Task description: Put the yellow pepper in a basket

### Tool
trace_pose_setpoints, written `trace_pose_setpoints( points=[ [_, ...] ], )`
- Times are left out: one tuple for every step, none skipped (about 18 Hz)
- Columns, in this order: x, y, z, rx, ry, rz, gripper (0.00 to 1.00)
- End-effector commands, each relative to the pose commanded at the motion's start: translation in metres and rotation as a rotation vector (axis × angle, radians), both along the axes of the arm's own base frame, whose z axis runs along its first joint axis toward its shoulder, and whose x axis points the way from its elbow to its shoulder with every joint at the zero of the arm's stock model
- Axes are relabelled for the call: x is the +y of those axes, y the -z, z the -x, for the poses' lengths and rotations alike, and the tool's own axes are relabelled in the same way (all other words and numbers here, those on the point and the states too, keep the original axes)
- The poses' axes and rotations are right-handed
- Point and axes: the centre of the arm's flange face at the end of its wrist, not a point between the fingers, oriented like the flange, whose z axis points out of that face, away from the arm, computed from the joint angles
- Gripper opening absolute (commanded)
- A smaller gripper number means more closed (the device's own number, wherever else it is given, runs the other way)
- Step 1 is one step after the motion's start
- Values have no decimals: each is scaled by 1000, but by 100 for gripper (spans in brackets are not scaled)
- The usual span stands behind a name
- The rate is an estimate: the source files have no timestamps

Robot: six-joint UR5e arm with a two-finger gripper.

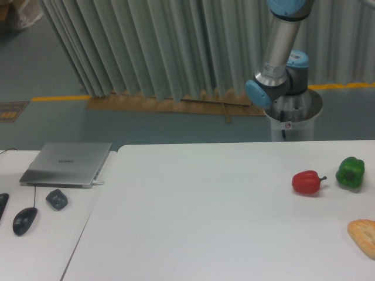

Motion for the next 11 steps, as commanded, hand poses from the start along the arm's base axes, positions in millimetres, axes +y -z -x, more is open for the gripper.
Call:
trace_pose_setpoints(
  points=[
    [1,11,3,-8,0,0,44],
    [-2,14,7,1,-3,0,44],
    [-11,13,11,10,-15,-3,44],
    [-15,14,13,9,-8,-2,44],
    [-15,16,14,5,12,-1,44],
    [-17,18,14,4,20,0,50],
    [-16,18,14,5,23,-1,84],
    [-16,19,13,4,20,-2,100],
    [-15,18,12,5,18,-2,100],
    [-14,18,12,5,20,-2,100],
    [-14,18,11,5,18,-2,100]
  ],
)
